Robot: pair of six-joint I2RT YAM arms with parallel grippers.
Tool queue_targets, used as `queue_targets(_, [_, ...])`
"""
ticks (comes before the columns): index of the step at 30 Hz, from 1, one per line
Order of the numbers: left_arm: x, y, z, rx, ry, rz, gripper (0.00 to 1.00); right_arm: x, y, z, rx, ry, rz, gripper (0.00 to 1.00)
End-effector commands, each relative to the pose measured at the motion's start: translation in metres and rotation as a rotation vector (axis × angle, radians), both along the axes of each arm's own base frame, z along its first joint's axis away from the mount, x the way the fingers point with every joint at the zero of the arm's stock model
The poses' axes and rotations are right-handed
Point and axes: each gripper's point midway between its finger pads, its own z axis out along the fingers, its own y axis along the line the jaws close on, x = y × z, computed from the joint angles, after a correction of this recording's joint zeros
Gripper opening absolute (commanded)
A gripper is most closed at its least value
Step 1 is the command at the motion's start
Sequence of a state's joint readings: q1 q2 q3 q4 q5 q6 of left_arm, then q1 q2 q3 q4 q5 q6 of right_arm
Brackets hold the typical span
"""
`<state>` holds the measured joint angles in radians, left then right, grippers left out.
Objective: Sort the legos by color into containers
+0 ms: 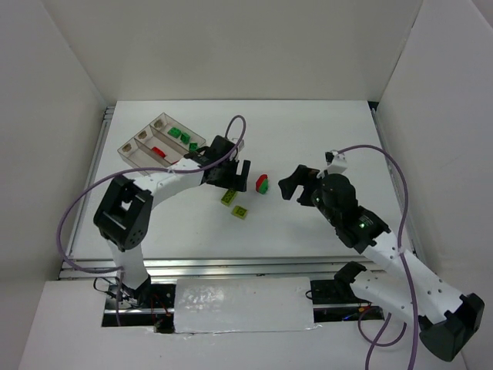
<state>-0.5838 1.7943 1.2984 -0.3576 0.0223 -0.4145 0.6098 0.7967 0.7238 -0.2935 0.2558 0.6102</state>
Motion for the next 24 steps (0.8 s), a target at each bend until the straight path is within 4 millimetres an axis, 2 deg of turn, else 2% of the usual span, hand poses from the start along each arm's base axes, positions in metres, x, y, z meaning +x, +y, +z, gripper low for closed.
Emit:
queue_targets(1, [0.019, -0.005, 0.003, 0.042, -0.040, -0.047, 1.00, -0.012, -0.002, 0.000, -0.008, -0.017, 0.049, 1.00])
queue_targets(4, [0.022, 0.010, -0.017, 0.131, -0.012, 0.002, 0.98, -0.018, -0.002, 0.003, 0.011, -0.036, 0.073, 1.00])
queue_targets(8, [0.016, 0.015, -0.038, 0.164, 0.027, 0.007, 0.87, -0.020, 0.002, 0.002, 0.020, -0.044, 0.097, 1.00])
queue_targets(13, [0.004, 0.025, -0.067, 0.204, 0.083, 0.018, 0.83, -0.018, 0.006, 0.001, 0.021, -0.038, 0.108, 1.00])
queue_targets(15, [0.004, 0.031, -0.071, 0.231, 0.083, 0.031, 0.61, -0.017, 0.007, 0.002, 0.024, -0.041, 0.110, 1.00])
queue_targets(16, [0.005, 0.033, -0.070, 0.238, 0.075, 0.041, 0.33, -0.017, 0.007, 0.001, 0.025, -0.040, 0.111, 1.00])
queue_targets(17, [0.007, 0.034, -0.061, 0.230, 0.051, 0.058, 0.19, -0.017, 0.007, 0.001, 0.026, -0.041, 0.111, 1.00])
queue_targets(18, [0.011, 0.041, -0.054, 0.250, 0.020, 0.091, 0.11, -0.017, 0.008, 0.001, 0.027, -0.042, 0.112, 1.00])
queue_targets(19, [0.015, 0.044, -0.046, 0.251, -0.006, 0.112, 0.05, -0.017, 0.008, 0.000, 0.025, -0.037, 0.115, 1.00])
queue_targets(20, [0.022, 0.050, -0.030, 0.234, -0.039, 0.151, 0.01, -0.016, 0.009, 0.000, 0.026, -0.038, 0.115, 1.00])
queue_targets(21, [0.028, 0.057, -0.020, 0.227, -0.055, 0.184, 0.00, -0.015, 0.009, 0.000, 0.024, -0.036, 0.112, 1.00])
queue_targets(22, [0.031, 0.066, -0.002, 0.215, -0.078, 0.226, 0.00, -0.015, 0.009, -0.001, 0.022, -0.032, 0.113, 1.00])
queue_targets(24, [0.040, 0.093, 0.021, 0.191, -0.113, 0.347, 0.00, -0.015, 0.010, -0.001, 0.024, -0.036, 0.118, 1.00])
